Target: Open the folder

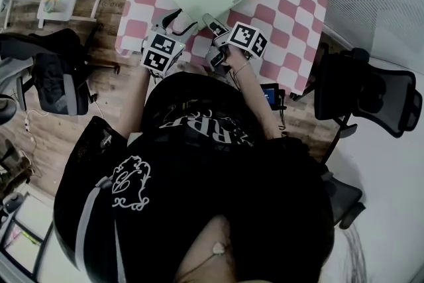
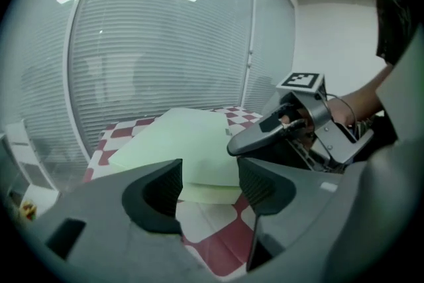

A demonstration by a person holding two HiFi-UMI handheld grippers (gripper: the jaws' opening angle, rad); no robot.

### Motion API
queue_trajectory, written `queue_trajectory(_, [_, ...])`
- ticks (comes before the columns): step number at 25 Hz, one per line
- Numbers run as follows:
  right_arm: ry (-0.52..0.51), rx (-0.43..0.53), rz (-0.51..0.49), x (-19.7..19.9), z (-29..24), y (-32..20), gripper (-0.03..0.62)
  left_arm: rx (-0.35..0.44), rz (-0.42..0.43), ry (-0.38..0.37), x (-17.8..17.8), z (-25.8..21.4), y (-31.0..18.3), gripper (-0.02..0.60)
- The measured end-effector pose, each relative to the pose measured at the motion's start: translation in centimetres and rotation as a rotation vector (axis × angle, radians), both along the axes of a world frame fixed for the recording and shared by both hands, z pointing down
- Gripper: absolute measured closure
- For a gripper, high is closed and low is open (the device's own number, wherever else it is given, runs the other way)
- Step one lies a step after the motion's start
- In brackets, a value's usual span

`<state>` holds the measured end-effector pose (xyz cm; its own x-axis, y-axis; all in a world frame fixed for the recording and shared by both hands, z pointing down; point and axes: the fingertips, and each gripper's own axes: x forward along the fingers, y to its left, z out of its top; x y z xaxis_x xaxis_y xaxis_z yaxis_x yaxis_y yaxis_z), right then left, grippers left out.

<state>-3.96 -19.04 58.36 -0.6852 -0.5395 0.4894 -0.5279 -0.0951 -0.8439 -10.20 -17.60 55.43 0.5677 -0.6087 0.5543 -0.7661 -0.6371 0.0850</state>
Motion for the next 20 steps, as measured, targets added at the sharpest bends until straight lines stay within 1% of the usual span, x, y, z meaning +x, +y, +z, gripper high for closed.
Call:
queue_trajectory(1, [-0.011,0.001,0.001,0.0,-0.1,0.0,0.399,0.018,0.048,-0.013,0.6,0.2,0.1,0.313])
queue_trajectory(4, [-0.05,0.0,0.009,-0.2,-0.3,-0.2,0.4,0.034,0.178,-0.103,2.2,2.0,0.4,0.308])
queue_trajectory(6, [-0.066,-0.004,0.012,-0.2,-0.4,-0.3,0.406,0.042,0.224,-0.163,2.9,3.0,0.2,0.308])
queue_trajectory(9, [-0.081,-0.009,0.014,-0.2,-0.4,-0.4,0.421,0.061,0.246,-0.22,3.4,3.9,-0.3,0.311])
queue_trajectory(11, [-0.098,-0.013,0.023,-0.3,-0.4,-0.5,0.421,0.06,0.244,-0.24,3.4,4.4,-0.6,0.324])
queue_trajectory(12, [-0.115,-0.01,0.028,-0.4,-0.6,-0.6,0.424,0.053,0.24,-0.238,3.4,4.6,-0.7,0.327])
queue_trajectory(13, [-0.14,-0.005,0.035,-0.5,-0.9,-0.8,0.465,0.041,0.237,-0.229,3.5,4.7,-0.7,0.335])
queue_trajectory(14, [-0.169,-0.001,0.045,-0.6,-1.3,-1.1,0.478,0.03,0.233,-0.218,3.6,4.8,-0.7,0.352])
queue_trajectory(16, [-0.199,0.007,0.062,-0.7,-2.2,-1.8,0.479,0.029,0.226,-0.218,3.8,4.9,-0.7,0.359])
queue_trajectory(17, [-0.184,0.015,0.062,-0.7,-2.4,-2.1,0.479,0.04,0.228,-0.233,3.9,4.9,-0.7,0.359])
queue_trajectory(20, [-0.071,0.029,0.039,0.3,-1.9,-1.9,0.477,0.084,0.238,-0.293,4.0,4.7,-0.5,0.357])
